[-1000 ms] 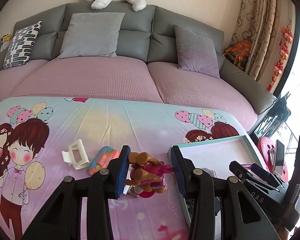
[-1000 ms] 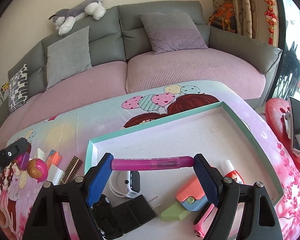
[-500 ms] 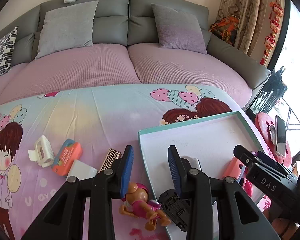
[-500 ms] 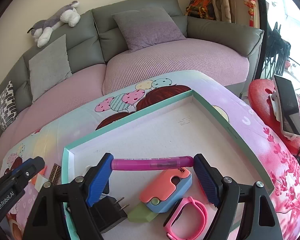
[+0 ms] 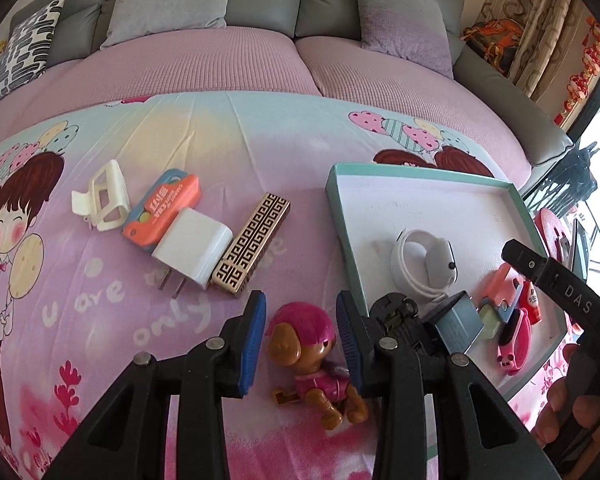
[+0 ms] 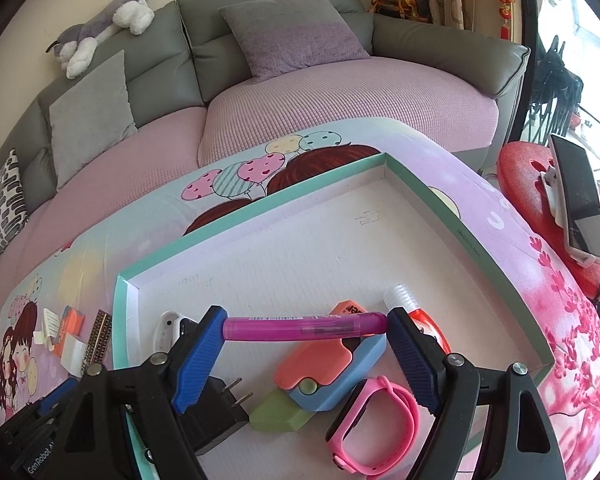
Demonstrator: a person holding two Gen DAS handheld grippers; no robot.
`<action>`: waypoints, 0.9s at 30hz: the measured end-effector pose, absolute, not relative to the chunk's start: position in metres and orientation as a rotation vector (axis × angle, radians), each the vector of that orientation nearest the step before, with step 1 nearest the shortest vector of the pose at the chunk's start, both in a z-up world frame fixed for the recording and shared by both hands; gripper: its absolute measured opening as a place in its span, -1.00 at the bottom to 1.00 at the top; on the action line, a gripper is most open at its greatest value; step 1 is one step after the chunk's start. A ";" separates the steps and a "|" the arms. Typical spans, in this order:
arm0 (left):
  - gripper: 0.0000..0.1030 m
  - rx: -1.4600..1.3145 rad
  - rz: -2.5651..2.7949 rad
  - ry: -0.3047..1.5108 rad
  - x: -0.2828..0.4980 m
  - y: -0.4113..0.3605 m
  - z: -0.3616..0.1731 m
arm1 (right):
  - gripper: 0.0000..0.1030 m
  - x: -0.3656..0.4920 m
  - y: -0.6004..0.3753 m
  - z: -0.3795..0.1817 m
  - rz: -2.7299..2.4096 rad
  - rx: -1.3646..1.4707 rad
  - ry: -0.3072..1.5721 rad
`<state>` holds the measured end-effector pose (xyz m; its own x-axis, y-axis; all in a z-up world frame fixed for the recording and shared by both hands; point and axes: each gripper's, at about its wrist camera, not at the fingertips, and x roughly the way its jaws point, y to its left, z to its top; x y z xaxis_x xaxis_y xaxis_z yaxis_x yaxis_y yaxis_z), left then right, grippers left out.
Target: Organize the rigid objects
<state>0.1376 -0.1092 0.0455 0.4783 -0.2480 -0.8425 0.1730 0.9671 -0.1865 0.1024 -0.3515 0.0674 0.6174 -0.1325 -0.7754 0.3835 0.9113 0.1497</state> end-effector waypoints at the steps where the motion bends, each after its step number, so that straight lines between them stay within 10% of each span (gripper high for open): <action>1: -0.27 -0.078 -0.255 1.052 0.137 -0.109 0.042 | 0.62 0.102 -0.351 0.067 -0.304 0.316 0.860; 11: -0.08 -0.083 -0.264 1.125 0.140 -0.110 0.020 | 0.62 0.105 -0.348 0.066 -0.305 0.305 0.871; 27: -0.35 -0.043 -0.331 0.932 0.145 -0.124 0.085 | 0.62 0.101 -0.359 0.065 -0.316 0.346 0.864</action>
<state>0.1450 -0.1237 0.0855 0.5498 -0.2982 -0.7802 0.2610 0.9487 -0.1786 0.1015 -0.3592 0.0654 0.6097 -0.1294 -0.7820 0.4055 0.8987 0.1674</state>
